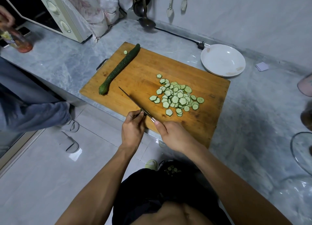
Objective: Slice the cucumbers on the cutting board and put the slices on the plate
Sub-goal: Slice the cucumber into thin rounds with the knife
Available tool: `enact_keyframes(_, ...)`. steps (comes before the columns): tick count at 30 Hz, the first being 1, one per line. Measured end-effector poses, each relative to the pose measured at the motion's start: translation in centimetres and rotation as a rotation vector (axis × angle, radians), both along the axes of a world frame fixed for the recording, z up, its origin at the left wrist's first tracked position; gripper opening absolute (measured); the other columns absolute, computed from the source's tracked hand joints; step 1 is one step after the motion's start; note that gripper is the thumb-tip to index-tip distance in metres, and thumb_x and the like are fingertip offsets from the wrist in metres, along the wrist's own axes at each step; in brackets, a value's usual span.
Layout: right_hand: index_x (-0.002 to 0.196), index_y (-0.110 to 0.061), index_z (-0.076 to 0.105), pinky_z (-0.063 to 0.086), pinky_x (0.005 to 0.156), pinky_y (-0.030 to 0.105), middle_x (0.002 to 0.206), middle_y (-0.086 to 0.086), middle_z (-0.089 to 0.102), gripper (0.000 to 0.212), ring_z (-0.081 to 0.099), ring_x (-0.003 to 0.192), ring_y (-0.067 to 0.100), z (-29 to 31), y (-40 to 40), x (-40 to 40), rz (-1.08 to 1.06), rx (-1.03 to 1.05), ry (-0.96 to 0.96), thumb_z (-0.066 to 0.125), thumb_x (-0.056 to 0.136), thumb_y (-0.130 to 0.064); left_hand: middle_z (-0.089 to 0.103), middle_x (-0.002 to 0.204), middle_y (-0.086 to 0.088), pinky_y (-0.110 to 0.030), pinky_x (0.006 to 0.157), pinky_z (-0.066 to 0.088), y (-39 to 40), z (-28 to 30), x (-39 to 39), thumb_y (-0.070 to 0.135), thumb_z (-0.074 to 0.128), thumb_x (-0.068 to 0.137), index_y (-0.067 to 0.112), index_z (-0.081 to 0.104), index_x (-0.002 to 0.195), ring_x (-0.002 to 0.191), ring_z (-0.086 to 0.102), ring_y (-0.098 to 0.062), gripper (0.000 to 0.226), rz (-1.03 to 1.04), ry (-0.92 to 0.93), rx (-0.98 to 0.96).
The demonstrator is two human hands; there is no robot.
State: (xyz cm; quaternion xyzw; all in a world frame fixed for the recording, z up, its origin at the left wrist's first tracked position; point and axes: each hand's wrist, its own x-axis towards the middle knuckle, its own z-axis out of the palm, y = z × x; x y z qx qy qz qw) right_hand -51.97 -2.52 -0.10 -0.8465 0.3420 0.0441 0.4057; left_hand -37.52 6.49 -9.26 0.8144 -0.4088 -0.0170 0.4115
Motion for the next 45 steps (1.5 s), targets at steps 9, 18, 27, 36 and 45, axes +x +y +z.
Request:
enact_keyframes(9, 0.062, -0.013, 0.047, 0.035, 0.053, 0.03, 0.056, 0.001, 0.048, 0.057, 0.046, 0.053, 0.016, 0.8, -1.7, -0.5, -0.053, 0.005, -0.035, 0.027, 0.106, -0.044, 0.071, 0.105, -0.013, -0.008, 0.094, 0.043, -0.1, 0.6, -0.3, 0.001, 0.073, 0.085, -0.001, 0.075, 0.102, 0.095, 0.062, -0.007, 0.018, 0.072, 0.043, -0.094)
enact_keyframes(18, 0.064, -0.02, 0.042, 0.031, 0.062, 0.031, 0.063, -0.003, 0.045, 0.05, 0.042, 0.061, 0.011, 1.3, -0.1, -2.3, 0.025, -0.026, -0.032, 0.031, 0.104, -0.047, 0.071, 0.104, -0.015, -0.002, 0.092, 0.039, -0.1, 0.3, -0.2, -0.001, 0.074, 0.084, -0.002, 0.076, 0.099, 0.094, 0.058, 0.0, 0.016, 0.08, 0.054, -0.116)
enact_keyframes(27, 0.066, -0.025, 0.039, 0.044, 0.072, 0.038, 0.072, 0.001, 0.051, 0.048, 0.048, 0.076, 0.021, 1.1, 1.0, -3.1, 0.029, -0.02, -0.039, 0.028, 0.102, -0.054, 0.072, 0.102, -0.014, -0.007, 0.088, 0.043, 0.1, 0.0, -0.3, 0.0, 0.069, 0.086, -0.001, 0.077, 0.097, 0.091, 0.066, -0.017, 0.014, 0.086, 0.057, -0.075)
enact_keyframes(36, 0.06, -0.021, 0.036, 0.029, 0.062, 0.031, 0.063, 0.001, 0.041, 0.053, 0.041, 0.064, 0.019, 1.2, 0.2, -1.0, 0.047, -0.007, -0.014, 0.028, 0.105, -0.049, 0.074, 0.1, -0.016, -0.015, 0.091, 0.048, -0.2, 0.3, -0.7, -0.004, 0.071, 0.082, -0.002, 0.077, 0.095, 0.093, 0.069, -0.02, 0.015, 0.121, 0.084, -0.116)
enact_keyframes(45, 0.061, -0.021, 0.039, 0.03, 0.065, 0.032, 0.062, -0.001, 0.042, 0.051, 0.045, 0.073, 0.026, 0.1, 0.2, 0.4, 0.017, -0.024, -0.029, 0.03, 0.106, -0.045, 0.071, 0.114, -0.011, -0.027, 0.094, 0.052, 0.1, 0.4, -1.0, 0.0, 0.069, 0.086, 0.004, 0.075, 0.106, 0.1, 0.067, -0.019, 0.021, 0.122, 0.087, -0.061)
